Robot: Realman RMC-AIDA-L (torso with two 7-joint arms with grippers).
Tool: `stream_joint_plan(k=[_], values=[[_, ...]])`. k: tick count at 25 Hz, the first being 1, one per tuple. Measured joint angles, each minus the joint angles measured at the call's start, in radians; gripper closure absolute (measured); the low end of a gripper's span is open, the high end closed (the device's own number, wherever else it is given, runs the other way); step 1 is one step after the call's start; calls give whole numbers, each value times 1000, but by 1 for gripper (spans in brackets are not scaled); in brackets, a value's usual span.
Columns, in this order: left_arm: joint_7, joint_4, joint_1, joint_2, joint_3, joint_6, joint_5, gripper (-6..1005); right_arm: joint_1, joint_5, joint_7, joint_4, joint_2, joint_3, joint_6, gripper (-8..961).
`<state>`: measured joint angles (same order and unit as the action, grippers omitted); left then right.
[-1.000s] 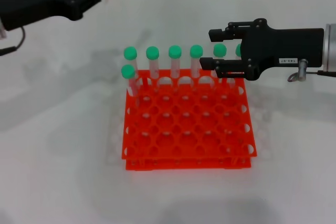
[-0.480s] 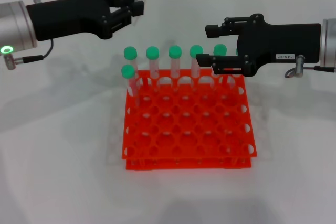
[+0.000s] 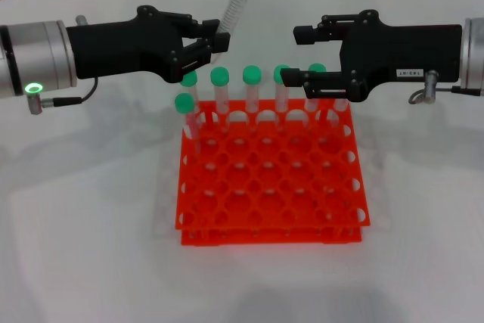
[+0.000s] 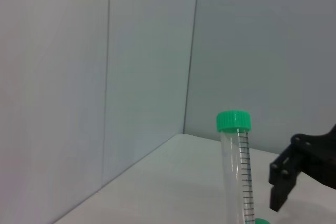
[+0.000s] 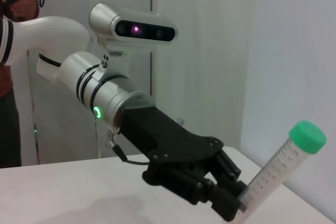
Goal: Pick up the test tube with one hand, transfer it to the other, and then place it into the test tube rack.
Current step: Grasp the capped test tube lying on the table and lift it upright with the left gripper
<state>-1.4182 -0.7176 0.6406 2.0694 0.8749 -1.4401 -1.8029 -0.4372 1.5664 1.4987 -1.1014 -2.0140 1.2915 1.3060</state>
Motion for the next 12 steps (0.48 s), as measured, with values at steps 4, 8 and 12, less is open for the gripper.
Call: stream_joint_plan(k=[4, 8, 12], values=[[1, 1, 0, 4, 2, -4, 0, 802, 0, 0, 0, -1, 0, -2, 0, 320], [3, 7, 0, 4, 2, -5, 0, 802, 5, 0, 0, -12, 1, -3, 0, 320], [13, 9, 1, 6, 4, -5, 0, 802, 5, 0, 0, -12, 1, -11, -1, 320]])
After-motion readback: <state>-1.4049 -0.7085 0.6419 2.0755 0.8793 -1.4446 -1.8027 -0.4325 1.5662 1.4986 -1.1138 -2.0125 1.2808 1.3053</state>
